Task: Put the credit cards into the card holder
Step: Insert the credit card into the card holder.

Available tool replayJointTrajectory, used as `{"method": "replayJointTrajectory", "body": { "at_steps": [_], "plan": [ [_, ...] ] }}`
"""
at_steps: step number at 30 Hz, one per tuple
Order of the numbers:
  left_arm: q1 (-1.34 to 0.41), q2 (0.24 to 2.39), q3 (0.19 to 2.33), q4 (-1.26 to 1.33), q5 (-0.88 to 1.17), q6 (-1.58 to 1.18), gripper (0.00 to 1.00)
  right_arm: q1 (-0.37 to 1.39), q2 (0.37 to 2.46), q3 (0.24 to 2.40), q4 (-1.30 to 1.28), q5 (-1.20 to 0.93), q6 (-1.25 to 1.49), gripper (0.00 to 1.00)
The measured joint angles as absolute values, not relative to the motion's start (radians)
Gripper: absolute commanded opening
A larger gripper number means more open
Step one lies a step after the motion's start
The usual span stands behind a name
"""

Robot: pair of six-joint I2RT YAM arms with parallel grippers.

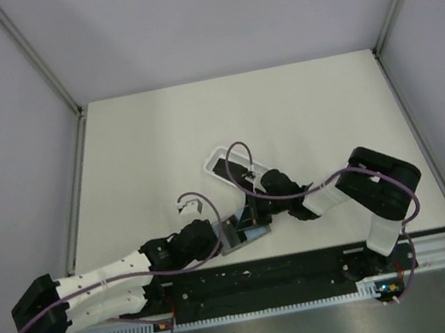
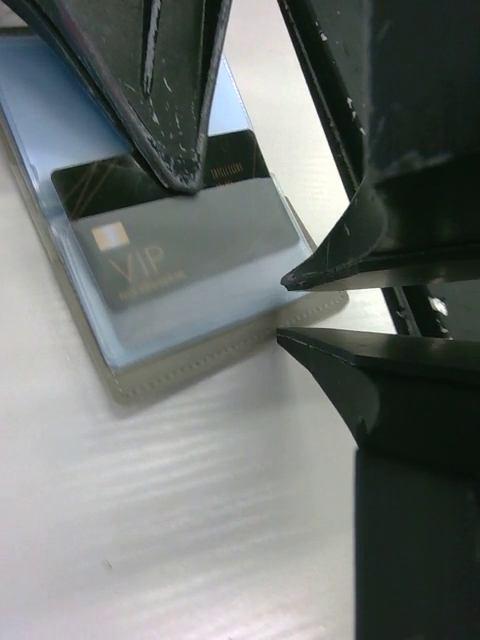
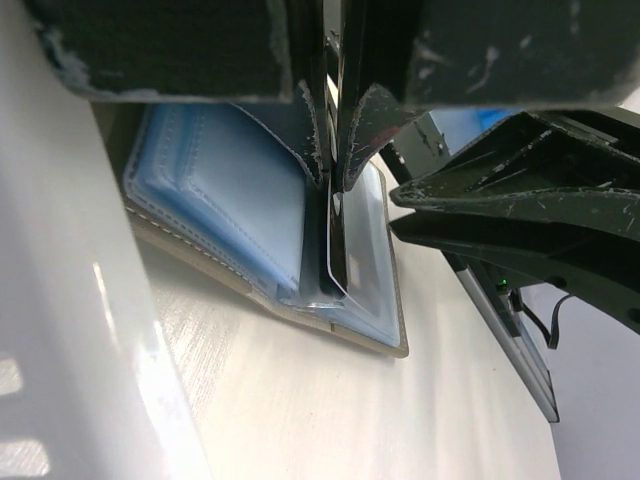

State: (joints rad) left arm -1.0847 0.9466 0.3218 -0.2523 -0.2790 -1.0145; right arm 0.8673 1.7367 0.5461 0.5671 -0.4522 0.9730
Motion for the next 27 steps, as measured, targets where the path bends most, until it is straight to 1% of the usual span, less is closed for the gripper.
{"method": "replayJointTrajectory", "body": {
  "at_steps": [2,7,13,20,25,27],
  "plan": [
    [-1.085,0.902,0.323,-0.317,-0.283,-1.016,0.31,0.87,1.736,0.546,0.564,-0.446,0.973,0.0],
    [-1.085,0.803,0.324,-0.41,-0.304,-1.023,0.13,0.873,1.734,0.545,0.561,-0.435,0.972,0.0],
    [-1.085,0.859,0.319,-0.421,-0.307,-1.031,0.01,0.874,1.729,0.545,0.553,-0.431,0.973,0.0],
    [-1.085,0.979,0.352,-0.344,-0.3,-1.037,0.0,0.884,1.718,0.558,0.508,-0.416,0.968,0.01],
    [-1.085,0.982,0.357,-0.345,-0.3,-1.027,0.0,0.901,1.718,0.608,0.43,-0.392,0.942,0.13],
    [-1.085,0.975,0.356,-0.352,-0.3,-1.026,0.0,0.908,1.714,0.631,0.385,-0.377,0.923,0.21]
  ]
}}
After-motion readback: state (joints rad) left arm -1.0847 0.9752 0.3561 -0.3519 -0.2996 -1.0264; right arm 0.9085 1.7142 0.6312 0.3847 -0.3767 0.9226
